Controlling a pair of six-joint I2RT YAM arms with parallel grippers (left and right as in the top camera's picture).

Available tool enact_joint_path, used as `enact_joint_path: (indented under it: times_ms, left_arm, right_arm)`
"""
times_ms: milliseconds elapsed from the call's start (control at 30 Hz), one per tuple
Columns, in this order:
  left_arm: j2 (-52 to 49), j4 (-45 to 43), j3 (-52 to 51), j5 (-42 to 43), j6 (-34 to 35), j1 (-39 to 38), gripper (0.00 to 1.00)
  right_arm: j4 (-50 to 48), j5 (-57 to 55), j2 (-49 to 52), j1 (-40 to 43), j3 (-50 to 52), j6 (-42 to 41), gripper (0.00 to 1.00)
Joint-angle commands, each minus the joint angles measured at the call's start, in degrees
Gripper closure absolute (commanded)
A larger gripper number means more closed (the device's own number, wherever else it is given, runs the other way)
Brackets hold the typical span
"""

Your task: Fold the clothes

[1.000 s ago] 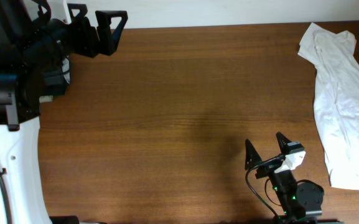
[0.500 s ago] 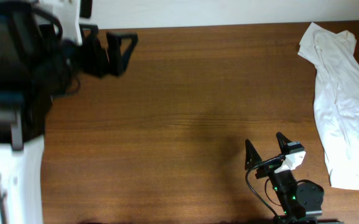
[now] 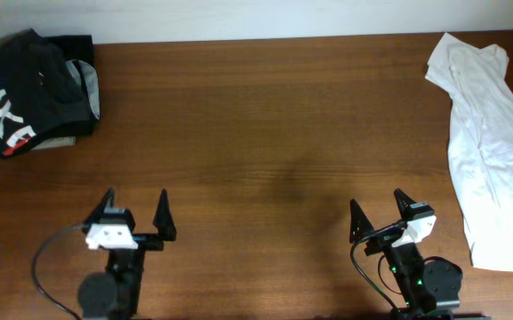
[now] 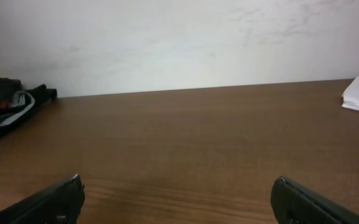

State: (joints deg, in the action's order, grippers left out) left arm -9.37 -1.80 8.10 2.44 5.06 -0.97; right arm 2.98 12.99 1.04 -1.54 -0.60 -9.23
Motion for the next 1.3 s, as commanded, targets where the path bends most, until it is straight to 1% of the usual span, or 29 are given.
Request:
enact_joint_path:
  times_ms: [0, 33, 100, 1267]
  left_arm:
    - [6.9, -1.4, -7.5, -5.6, 0.1, 0.3, 0.01]
    - [8.8, 2.1, -7.6, -7.2, 0.1, 0.4, 0.01]
    - [9.1, 6.0, -7.6, -8.9, -0.2, 0.5, 0.01]
    - [9.1, 5.9, -7.6, -8.7, -0.2, 0.5, 0.01]
  right_arm:
    - [0.3, -0.1, -0.3, -0.3, 0.3, -0.2, 0.01]
    - [0.3, -0.1, -0.3, -0.3, 0.3, -0.2, 0.01]
    - [0.3, -0.1, -0.3, -0.3, 0.3, -0.2, 0.01]
    - [0.3, -0.1, -0.3, -0.3, 0.3, -0.2, 0.01]
